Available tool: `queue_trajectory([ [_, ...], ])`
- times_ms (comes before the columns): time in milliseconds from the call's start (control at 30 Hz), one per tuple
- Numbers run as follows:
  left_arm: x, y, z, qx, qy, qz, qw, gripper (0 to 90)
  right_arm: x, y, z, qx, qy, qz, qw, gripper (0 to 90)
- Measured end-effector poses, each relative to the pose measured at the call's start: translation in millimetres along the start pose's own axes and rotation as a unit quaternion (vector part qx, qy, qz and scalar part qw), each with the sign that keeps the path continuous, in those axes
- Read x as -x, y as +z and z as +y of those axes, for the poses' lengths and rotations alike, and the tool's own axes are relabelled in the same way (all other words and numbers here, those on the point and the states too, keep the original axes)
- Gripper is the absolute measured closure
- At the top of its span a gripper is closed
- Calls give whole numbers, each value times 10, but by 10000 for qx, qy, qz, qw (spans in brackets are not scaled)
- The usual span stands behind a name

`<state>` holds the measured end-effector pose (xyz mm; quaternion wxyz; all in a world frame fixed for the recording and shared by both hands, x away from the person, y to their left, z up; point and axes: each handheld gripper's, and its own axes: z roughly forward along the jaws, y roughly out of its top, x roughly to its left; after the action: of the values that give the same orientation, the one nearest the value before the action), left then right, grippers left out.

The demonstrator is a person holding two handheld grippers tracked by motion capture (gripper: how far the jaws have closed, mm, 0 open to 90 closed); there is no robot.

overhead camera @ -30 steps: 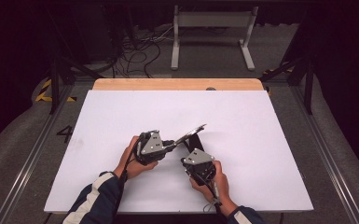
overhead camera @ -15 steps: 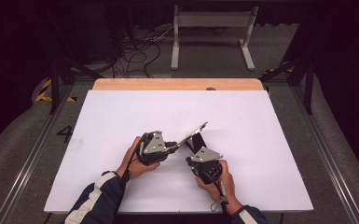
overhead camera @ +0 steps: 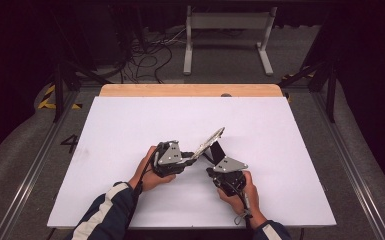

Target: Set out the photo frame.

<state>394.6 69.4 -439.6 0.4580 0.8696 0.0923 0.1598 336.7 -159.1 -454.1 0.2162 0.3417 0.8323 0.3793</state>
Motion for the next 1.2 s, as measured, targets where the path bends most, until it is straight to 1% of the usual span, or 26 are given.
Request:
queue_trajectory([
  [67,4,14,-1,-38,10,20,10000,728,14,-3,-3,-6,33,13,10000,900],
  [167,2,27,-10,-82,-10,8,10000,708,34,-4,-3,-26,5,5,10000,900],
  [300,15,40,-7,-106,2,-2,9999,717,77,-7,-21,21,69,-45,10000,900],
  [333,20,43,-4,-119,23,-10,9999,723,92,-6,-27,27,85,-27,10000,900],
  [400,23,52,-3,-115,39,-30,9999,727,100,-5,-28,21,91,-24,10000,900],
  [533,31,77,-12,-201,28,-10,9998,736,114,-3,-32,15,92,-37,9999,900],
  [600,38,92,-15,-185,21,-8,9998,728,113,-1,-32,14,82,-54,10000,891],
  [633,46,98,-12,-198,27,14,9998,718,109,-2,-31,12,94,-48,9999,870],
  [667,57,112,-10,-181,22,46,9998,684,100,-6,-28,1,88,-30,10000,848],
  [733,72,128,-6,-186,35,70,9998,658,90,-11,-25,3,65,-32,10000,844],
  [767,87,153,-2,-210,43,139,9997,658,88,-23,-21,25,33,-19,10000,844],
  [800,107,182,-6,-150,-22,199,9997,618,98,-54,-15,83,46,19,10000,856],
  [833,108,194,-5,-121,-40,253,9996,611,107,-69,-14,82,49,6,10000,859],
  [900,116,230,-7,-61,-133,303,9994,602,128,-98,-18,121,141,83,9998,858],
  [933,116,230,-7,-61,-133,303,9994,598,128,-98,-18,121,141,83,9998,858],
  [967,129,252,-5,-79,-140,366,9992,601,144,-120,-24,140,173,113,9997,859],
  [1033,141,264,6,-36,-99,474,9988,619,139,-121,-28,130,161,97,9997,853],
  [1067,141,264,6,-36,-99,474,9988,642,139,-121,-28,130,161,97,9997,853],
  [1133,131,243,2,62,-171,553,9983,657,121,-105,-28,88,113,78,9999,850],
  [1167,132,241,2,60,-147,523,9985,676,107,-91,-29,32,62,63,10000,846],
  [1200,142,241,7,28,-88,554,9984,697,101,-84,-28,-30,39,38,10000,844],
])
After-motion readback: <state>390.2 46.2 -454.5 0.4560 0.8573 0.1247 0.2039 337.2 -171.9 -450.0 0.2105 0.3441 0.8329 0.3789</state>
